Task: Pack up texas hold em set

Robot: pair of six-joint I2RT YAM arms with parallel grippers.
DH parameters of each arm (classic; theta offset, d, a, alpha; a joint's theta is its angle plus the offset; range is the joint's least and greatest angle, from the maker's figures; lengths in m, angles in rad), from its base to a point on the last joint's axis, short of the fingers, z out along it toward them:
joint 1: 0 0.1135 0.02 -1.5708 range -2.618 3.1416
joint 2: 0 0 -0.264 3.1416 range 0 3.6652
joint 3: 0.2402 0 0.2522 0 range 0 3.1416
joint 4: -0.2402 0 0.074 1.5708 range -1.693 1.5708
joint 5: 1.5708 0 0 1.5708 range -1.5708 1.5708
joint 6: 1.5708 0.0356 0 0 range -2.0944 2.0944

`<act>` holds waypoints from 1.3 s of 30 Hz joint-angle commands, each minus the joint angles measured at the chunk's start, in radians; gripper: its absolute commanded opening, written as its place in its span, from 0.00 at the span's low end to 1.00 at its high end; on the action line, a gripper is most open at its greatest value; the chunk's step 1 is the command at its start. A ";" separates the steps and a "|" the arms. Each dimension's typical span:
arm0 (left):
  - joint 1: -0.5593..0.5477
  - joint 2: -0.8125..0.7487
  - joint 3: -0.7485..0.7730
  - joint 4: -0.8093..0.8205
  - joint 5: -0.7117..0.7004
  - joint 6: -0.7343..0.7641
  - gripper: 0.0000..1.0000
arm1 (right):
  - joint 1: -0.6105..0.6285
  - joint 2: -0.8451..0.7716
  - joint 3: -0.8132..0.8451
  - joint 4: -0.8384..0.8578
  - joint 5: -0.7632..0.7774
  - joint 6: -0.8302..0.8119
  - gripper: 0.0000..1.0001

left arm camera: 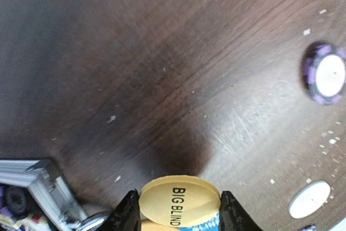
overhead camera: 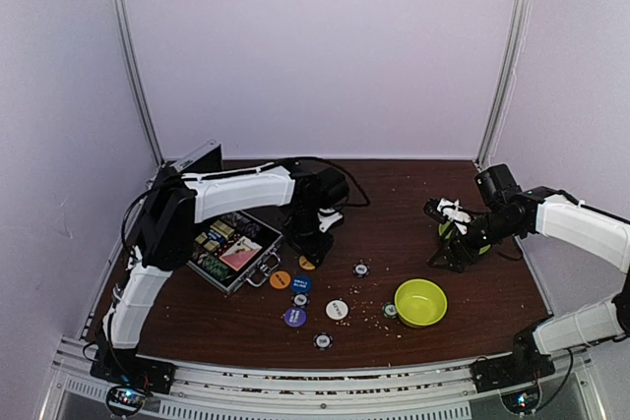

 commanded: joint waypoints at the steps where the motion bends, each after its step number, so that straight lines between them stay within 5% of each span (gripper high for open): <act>1: 0.014 -0.133 -0.001 0.010 -0.056 0.030 0.44 | 0.008 -0.002 0.027 -0.010 0.015 -0.013 0.83; 17: 0.283 -0.398 -0.403 0.065 -0.230 -0.010 0.44 | 0.010 0.002 0.029 -0.013 0.013 -0.014 0.84; 39: 0.455 -0.294 -0.423 0.157 -0.267 0.047 0.44 | 0.010 0.014 0.027 -0.012 0.027 -0.013 0.83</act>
